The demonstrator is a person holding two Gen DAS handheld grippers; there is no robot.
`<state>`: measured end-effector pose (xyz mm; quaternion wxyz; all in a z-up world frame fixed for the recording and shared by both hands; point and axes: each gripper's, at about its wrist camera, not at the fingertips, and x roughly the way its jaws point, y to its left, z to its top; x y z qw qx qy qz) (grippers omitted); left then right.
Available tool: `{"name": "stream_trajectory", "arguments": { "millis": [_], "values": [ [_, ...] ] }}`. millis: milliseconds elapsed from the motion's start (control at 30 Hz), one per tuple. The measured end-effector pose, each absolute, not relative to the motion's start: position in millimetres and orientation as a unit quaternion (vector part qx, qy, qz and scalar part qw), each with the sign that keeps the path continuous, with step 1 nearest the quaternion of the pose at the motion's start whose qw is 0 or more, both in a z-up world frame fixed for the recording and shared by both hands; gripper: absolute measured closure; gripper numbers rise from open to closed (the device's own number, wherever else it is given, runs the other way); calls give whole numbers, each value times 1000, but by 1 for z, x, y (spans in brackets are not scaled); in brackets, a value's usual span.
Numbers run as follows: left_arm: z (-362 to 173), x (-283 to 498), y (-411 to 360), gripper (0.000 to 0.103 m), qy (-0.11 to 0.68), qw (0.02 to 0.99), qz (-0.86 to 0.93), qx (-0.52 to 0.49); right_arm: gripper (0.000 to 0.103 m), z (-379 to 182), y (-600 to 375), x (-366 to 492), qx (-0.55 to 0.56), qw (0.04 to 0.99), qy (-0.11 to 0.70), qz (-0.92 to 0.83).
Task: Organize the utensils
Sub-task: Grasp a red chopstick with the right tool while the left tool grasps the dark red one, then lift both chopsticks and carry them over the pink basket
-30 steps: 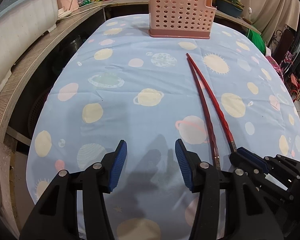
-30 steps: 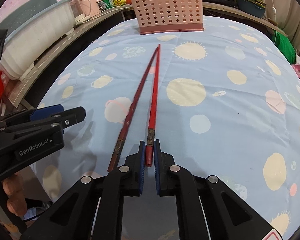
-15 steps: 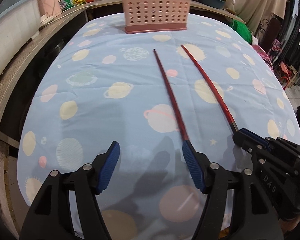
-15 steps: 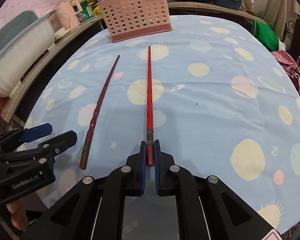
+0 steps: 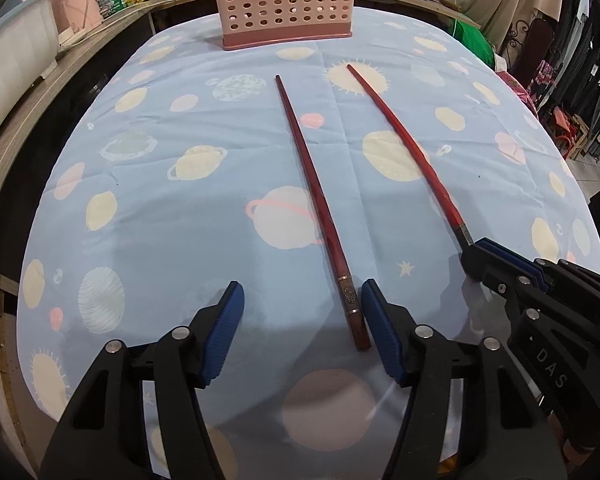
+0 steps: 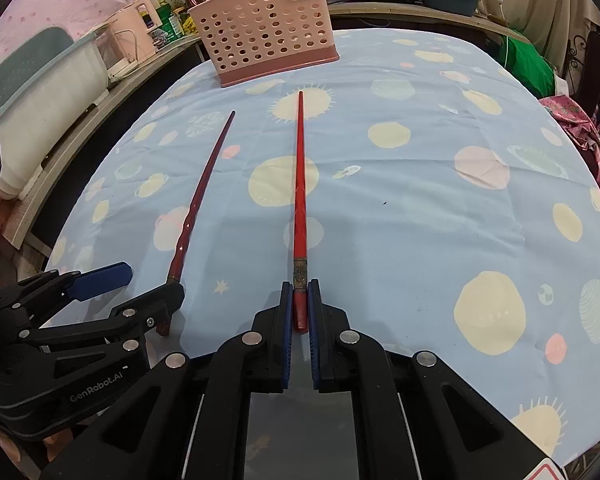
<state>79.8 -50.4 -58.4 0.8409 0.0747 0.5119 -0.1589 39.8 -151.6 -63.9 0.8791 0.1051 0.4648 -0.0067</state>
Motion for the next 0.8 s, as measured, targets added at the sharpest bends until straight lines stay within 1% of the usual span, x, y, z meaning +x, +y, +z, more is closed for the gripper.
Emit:
{"name": "stream_trajectory", "arguments": {
  "millis": [33, 67, 133, 167, 233, 267, 533, 800],
  "values": [
    [-58, 79, -50, 55, 511, 842, -159, 75, 96, -64, -152, 40, 105, 879, 465, -7],
    [-58, 79, -50, 58, 510, 842, -160, 75, 96, -64, -151, 40, 104, 879, 465, -6],
    [-57, 78, -49, 73, 508, 842, -162, 75, 96, -64, -149, 39, 103, 879, 465, -5],
    [-57, 78, -49, 78, 508, 842, -164, 76, 96, -63, -148, 38, 103, 879, 465, -4],
    [-56, 77, -48, 92, 509, 841, -169, 74, 96, -63, -147, 37, 103, 879, 466, -3],
    [-56, 77, -48, 95, 511, 839, -172, 73, 96, -63, -148, 37, 103, 879, 466, -2],
    [-51, 78, -41, 96, 519, 835, -174, 54, 96, -49, -149, 31, 110, 884, 455, 3],
    [-15, 83, -32, 96, 500, 848, -174, 30, 96, -3, -157, 33, 117, 904, 410, 9]
  ]
}}
